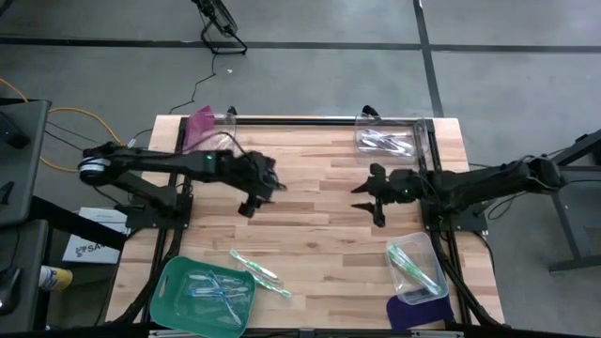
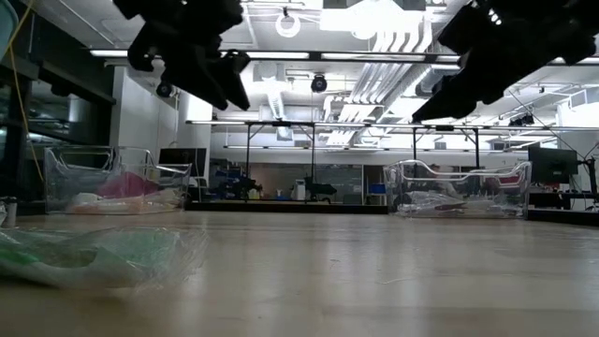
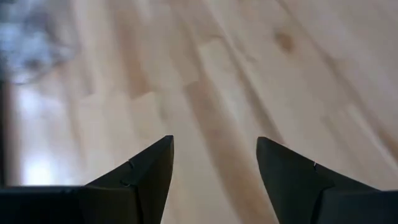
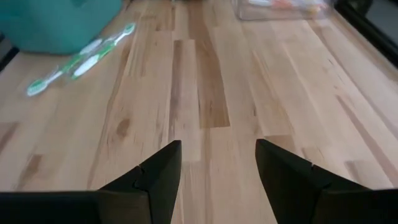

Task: Pick & Place Toothbrushes
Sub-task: Put the green toothbrush into the white bin

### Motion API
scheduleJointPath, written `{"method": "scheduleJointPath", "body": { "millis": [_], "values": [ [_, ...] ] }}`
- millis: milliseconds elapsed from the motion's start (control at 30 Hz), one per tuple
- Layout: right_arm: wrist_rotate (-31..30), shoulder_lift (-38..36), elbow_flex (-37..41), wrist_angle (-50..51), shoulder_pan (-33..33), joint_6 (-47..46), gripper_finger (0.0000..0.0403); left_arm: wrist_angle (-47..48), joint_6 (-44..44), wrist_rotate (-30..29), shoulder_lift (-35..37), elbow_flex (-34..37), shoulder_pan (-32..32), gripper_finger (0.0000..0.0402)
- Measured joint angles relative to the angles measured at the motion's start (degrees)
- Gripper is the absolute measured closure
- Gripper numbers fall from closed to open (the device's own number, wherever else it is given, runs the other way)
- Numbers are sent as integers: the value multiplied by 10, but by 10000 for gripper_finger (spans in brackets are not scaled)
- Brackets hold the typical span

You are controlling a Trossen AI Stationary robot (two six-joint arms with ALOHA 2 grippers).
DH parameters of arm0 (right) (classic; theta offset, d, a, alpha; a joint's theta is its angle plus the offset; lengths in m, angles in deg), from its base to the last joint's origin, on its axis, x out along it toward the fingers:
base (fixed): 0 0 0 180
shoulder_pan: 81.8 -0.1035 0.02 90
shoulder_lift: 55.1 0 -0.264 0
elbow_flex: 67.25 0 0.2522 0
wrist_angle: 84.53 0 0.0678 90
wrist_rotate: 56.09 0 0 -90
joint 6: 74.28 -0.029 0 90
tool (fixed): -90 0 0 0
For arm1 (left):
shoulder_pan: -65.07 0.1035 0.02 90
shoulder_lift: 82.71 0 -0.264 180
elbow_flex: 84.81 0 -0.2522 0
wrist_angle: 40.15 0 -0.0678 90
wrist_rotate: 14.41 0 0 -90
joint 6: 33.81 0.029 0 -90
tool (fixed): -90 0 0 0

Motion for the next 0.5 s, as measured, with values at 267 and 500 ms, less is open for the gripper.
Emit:
{"method": "scheduleJointPath", "body": {
  "millis": [267,500],
  "values": [
    [-68,0,1,-1,-92,31,204,121,-33,-2,-133,-109,-86,178],
    [-70,0,1,-4,-122,34,204,170,-33,-2,-187,-152,-158,178]
  ]
}}
